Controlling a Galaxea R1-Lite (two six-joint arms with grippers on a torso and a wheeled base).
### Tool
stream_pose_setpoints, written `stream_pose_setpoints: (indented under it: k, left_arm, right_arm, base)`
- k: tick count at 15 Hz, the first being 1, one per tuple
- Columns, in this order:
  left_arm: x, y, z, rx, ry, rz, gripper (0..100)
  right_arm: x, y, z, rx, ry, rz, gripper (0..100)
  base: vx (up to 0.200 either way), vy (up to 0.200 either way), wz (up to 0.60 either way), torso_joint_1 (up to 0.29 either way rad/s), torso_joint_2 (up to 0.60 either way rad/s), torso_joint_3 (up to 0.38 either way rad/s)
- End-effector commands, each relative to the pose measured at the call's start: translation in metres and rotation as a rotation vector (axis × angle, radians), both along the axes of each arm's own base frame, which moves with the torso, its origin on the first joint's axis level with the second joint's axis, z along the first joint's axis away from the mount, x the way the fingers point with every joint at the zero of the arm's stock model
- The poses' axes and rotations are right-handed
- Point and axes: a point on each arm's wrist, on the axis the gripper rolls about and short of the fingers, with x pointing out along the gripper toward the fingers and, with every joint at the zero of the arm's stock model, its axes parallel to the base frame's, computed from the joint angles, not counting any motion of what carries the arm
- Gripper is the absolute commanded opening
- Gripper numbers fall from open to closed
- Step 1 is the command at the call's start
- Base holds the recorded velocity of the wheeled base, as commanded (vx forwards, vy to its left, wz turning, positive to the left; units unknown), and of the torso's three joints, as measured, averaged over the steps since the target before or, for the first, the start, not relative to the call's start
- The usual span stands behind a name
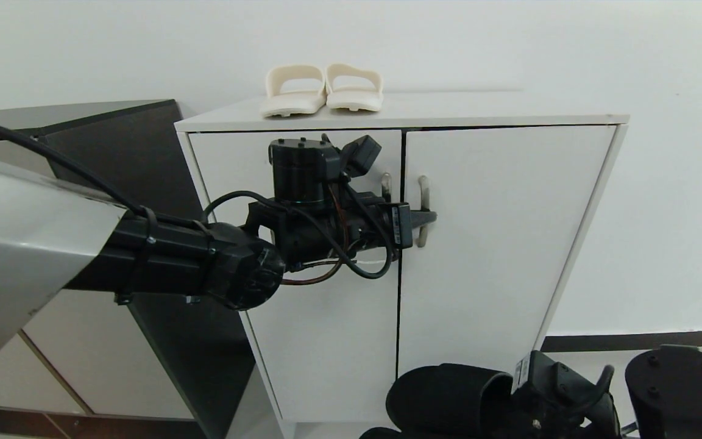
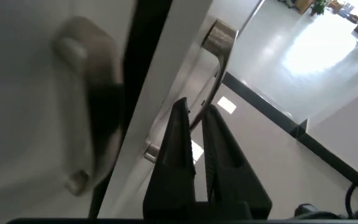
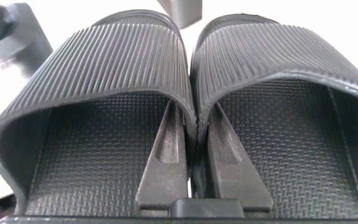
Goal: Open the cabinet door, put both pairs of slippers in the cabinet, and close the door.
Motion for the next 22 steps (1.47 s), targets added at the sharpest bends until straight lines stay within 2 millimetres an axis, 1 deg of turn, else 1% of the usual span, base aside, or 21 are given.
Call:
stream_pose_setpoints:
  k: [1,3,5,7,10,11,13,14,15,16,18,21,22]
  left_arm:
    - [-0.031,0.001,0.016,-0.015,-0.021,-0.047,0]
    - [-0.045,0.001,0.018,-0.013,-0.019,-0.073,0]
    - [-0.054,0.003,0.021,-0.014,-0.021,-0.084,0]
    - [-0.059,0.005,0.021,-0.01,-0.022,-0.087,0]
    - [-0.063,0.01,0.015,0.013,-0.028,-0.055,0]
    - [-0.071,0.016,0.011,0.018,-0.035,-0.05,0]
    - [-0.087,0.029,0.015,-0.005,-0.061,-0.049,0]
    - [-0.089,0.036,0.019,-0.014,-0.069,-0.036,0]
    - [-0.087,0.041,0.022,-0.019,-0.074,-0.019,0]
    - [-0.081,0.05,0.024,-0.024,-0.079,0.015,0]
    - [-0.071,0.057,0.023,-0.024,-0.077,0.047,0]
    - [-0.051,0.049,0.025,-0.031,-0.086,0.067,0]
    - [-0.05,0.049,0.025,-0.033,-0.088,0.067,0]
  right_arm:
    - [-0.007,-0.008,-0.002,-0.009,-0.016,0.041,0]
    - [-0.011,-0.012,-0.008,-0.04,-0.031,0.099,0]
    - [-0.012,-0.013,-0.007,-0.038,-0.035,0.115,0]
    - [-0.013,-0.014,-0.007,-0.034,-0.034,0.12,0]
    - [-0.013,-0.014,-0.008,-0.037,-0.032,0.12,0]
    - [-0.013,-0.014,-0.008,-0.036,-0.03,0.12,0]
    - [-0.013,-0.014,-0.008,-0.037,-0.032,0.12,0]
    - [-0.013,-0.014,-0.008,-0.037,-0.032,0.122,0]
    - [-0.013,-0.014,-0.008,-0.037,-0.032,0.122,0]
    - [-0.013,-0.014,-0.008,-0.037,-0.032,0.122,0]
    - [-0.013,-0.014,-0.008,-0.037,-0.032,0.122,0]
    - [-0.013,-0.014,-0.007,-0.036,-0.033,0.123,0]
    - [-0.013,-0.014,-0.007,-0.036,-0.033,0.123,0]
  base:
    - [0.0,0.0,0.0,0.0,0.0,0.0]
    - [0.0,0.0,0.0,0.0,0.0,0.0]
    - [0.0,0.0,0.0,0.0,0.0,0.0]
    - [0.0,0.0,0.0,0.0,0.0,0.0]
    - [0.0,0.0,0.0,0.0,0.0,0.0]
    - [0.0,0.0,0.0,0.0,0.0,0.0]
    - [0.0,0.0,0.0,0.0,0.0,0.0]
    - [0.0,0.0,0.0,0.0,0.0,0.0]
    - [0.0,0.0,0.0,0.0,0.0,0.0]
    - [0.0,0.0,0.0,0.0,0.0,0.0]
    - [0.0,0.0,0.0,0.0,0.0,0.0]
    - [0.0,0.0,0.0,0.0,0.0,0.0]
    - [0.0,0.0,0.0,0.0,0.0,0.0]
